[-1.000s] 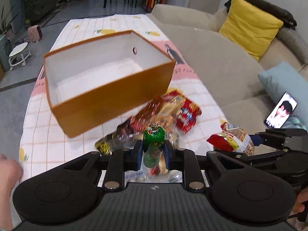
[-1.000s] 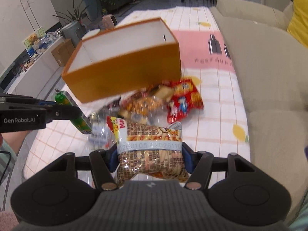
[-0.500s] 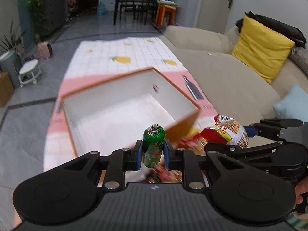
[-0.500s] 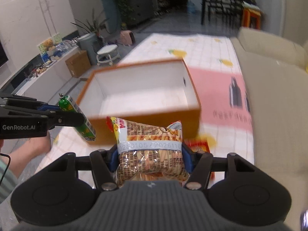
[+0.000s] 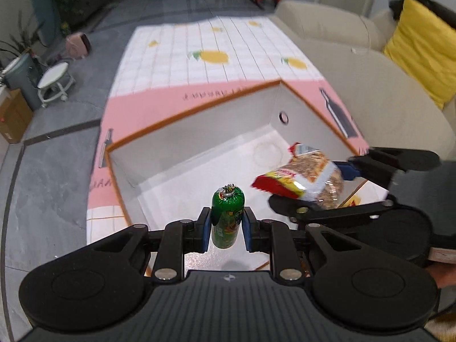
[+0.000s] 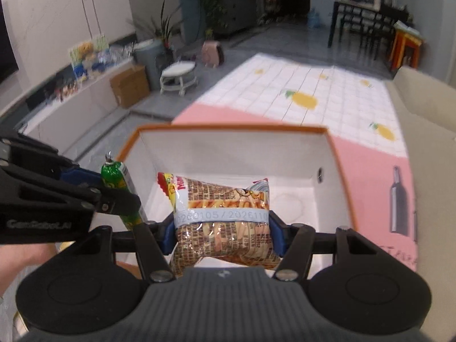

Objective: Organize snacks
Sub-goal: 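Carry the sausage stick and peanut bag over the orange box with both tools, then open both tools to drop the sausage stick and peanut bag into the box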

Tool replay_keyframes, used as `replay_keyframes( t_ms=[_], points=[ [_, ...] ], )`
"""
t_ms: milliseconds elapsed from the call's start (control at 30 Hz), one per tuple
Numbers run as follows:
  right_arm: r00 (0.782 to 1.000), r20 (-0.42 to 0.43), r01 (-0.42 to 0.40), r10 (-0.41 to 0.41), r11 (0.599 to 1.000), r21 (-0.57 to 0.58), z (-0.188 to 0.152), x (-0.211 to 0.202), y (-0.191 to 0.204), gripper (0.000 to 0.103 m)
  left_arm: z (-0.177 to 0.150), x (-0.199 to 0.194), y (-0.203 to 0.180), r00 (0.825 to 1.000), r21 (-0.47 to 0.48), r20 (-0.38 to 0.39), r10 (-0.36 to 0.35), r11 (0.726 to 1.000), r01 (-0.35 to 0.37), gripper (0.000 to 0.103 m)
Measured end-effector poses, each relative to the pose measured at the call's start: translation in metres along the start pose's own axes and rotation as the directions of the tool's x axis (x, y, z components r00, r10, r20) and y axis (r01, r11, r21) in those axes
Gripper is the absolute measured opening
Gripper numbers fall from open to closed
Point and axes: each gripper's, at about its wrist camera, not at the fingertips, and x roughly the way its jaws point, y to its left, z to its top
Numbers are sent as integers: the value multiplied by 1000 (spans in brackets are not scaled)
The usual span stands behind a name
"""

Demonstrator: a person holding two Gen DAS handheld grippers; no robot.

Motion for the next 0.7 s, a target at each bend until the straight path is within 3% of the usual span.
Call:
replay_keyframes(
  t_ms=[233, 700],
  points=[
    [992, -123, 25, -25, 1000, -1, 0, 47, -11, 59, 3, 39, -1, 992, 69, -126, 26, 998, -17, 24],
    [967, -239, 97, -87, 995, 28, -12, 69, -21, 61, -6, 77, 3, 963, 106, -254, 90, 992, -65, 24]
  ],
)
